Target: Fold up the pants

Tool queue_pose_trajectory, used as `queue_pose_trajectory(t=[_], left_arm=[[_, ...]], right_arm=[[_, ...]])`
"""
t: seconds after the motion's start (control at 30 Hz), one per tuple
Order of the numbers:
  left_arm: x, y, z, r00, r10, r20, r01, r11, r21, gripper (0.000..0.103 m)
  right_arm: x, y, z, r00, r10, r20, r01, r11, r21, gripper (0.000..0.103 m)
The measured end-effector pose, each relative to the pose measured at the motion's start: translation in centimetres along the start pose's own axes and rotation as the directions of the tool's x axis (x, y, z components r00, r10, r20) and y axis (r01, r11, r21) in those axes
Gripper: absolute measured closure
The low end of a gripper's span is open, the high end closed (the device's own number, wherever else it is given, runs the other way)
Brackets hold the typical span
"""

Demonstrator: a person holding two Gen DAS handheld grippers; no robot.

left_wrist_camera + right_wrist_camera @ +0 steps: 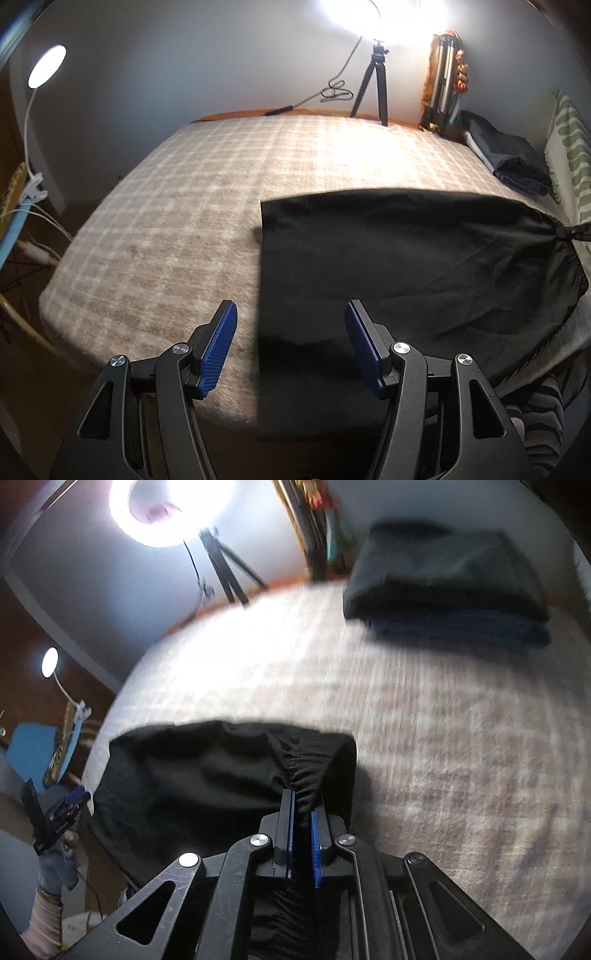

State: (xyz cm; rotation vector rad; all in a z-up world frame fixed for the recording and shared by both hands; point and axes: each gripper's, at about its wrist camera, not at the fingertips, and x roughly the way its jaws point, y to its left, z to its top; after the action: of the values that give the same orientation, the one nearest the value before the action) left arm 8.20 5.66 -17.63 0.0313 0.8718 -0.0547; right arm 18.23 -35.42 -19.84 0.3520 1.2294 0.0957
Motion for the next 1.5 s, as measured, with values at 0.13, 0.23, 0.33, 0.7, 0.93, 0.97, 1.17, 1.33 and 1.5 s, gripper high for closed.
queue_pose_trajectory(t=[0.13, 0.23, 0.33, 0.7, 0.93, 0.97, 1.17, 1.33, 1.5], left_arm=[[-0.4, 0.4, -0.7, 1.000, 0.021, -0.002, -0.021, 1.000, 0.010, 0.043], [-1.5, 1.7, -1.4, 1.000, 0.031, 0.002, -0.031, 0.999, -0.045, 0.043], [-2.4, 3.0, -2.1, 1.000, 0.018, 0.003, -0.017, 0.994, -0.108, 0.043], [-2.1, 5.7, -6.3, 0.996, -0.074, -0.050, 0.054, 0.946, -0.318, 0.043], [-0.7, 5.1, -5.4, 0.993, -0.109, -0.049, 0.085, 0.930, -0.357, 0.043], [-0.5, 5.0, -5.6, 0.993, -0.107, -0.054, 0.080, 0.928, -0.365, 0.043], [0.3, 4.2, -7.6, 0.991, -0.132, -0.022, 0.103, 0.857, -0.506, 0.047], [0.1, 4.1, -7.8, 0.993, -0.121, 0.014, 0.107, 0.815, -0.570, 0.065], [-0.4, 4.1, -7.9, 0.997, -0.075, 0.037, 0.082, 0.817, -0.571, 0.080]], right_arm=[[0.6, -0.5, -1.0, 0.999, 0.009, -0.053, -0.009, 1.000, 0.005, 0.080], [-1.9, 0.9, -1.4, 0.997, -0.063, 0.047, 0.065, 0.997, -0.046, 0.068], [-3.5, 3.1, -1.8, 0.989, -0.074, 0.125, 0.089, 0.989, -0.115, 0.067], [1.9, 8.4, -5.2, 0.994, -0.103, 0.023, 0.105, 0.950, -0.294, 0.065], [0.9, 10.4, -5.2, 0.996, -0.074, 0.039, 0.082, 0.952, -0.295, 0.064], [0.5, 11.2, -4.9, 0.996, -0.065, 0.055, 0.079, 0.951, -0.299, 0.064], [-0.5, 16.1, -3.6, 0.996, 0.054, 0.076, -0.026, 0.944, -0.328, 0.059], [0.1, 20.5, -3.0, 0.994, 0.085, 0.069, -0.051, 0.915, -0.401, 0.059], [0.6, 23.0, -2.4, 0.993, 0.108, 0.056, -0.073, 0.897, -0.435, 0.059]])
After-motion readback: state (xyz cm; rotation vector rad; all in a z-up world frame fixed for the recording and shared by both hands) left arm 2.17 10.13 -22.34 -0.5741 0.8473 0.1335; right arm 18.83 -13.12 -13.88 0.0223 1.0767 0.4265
